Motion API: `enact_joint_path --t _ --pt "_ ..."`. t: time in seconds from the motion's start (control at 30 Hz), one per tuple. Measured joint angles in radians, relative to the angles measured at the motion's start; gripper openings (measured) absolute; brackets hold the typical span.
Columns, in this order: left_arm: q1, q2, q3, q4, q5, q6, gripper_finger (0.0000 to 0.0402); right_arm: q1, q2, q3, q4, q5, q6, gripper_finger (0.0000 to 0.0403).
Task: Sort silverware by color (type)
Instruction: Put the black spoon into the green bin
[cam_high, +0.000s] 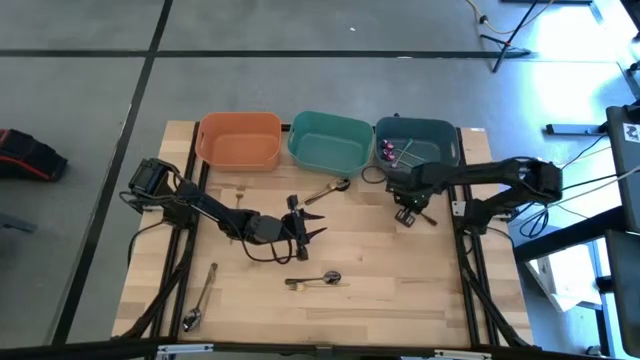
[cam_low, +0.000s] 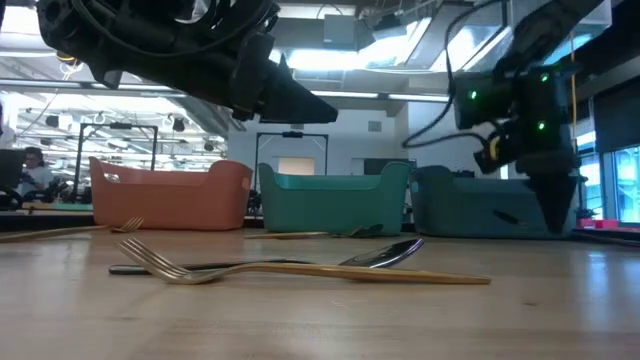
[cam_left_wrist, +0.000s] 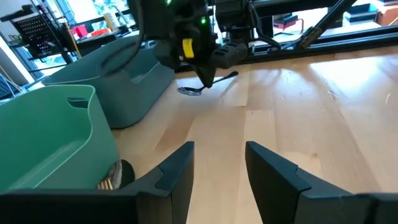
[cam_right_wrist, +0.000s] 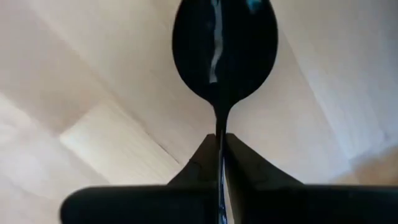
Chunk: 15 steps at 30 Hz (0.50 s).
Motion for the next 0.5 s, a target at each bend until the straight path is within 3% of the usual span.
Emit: enact_joint_path --t 0.23,0.5 --pt "0.0 0.0 0.0 0.0 -0.003 -0.066 0.0167 0.183 -0.051 0.003 0.273 0.054 0.007 0.0003" --pt "-0.004 0.0 0.0 -0.002 0.017 -0.214 0.0205 0.333 -0.052 0.003 0.697 0.164 -0.122 0.0001"
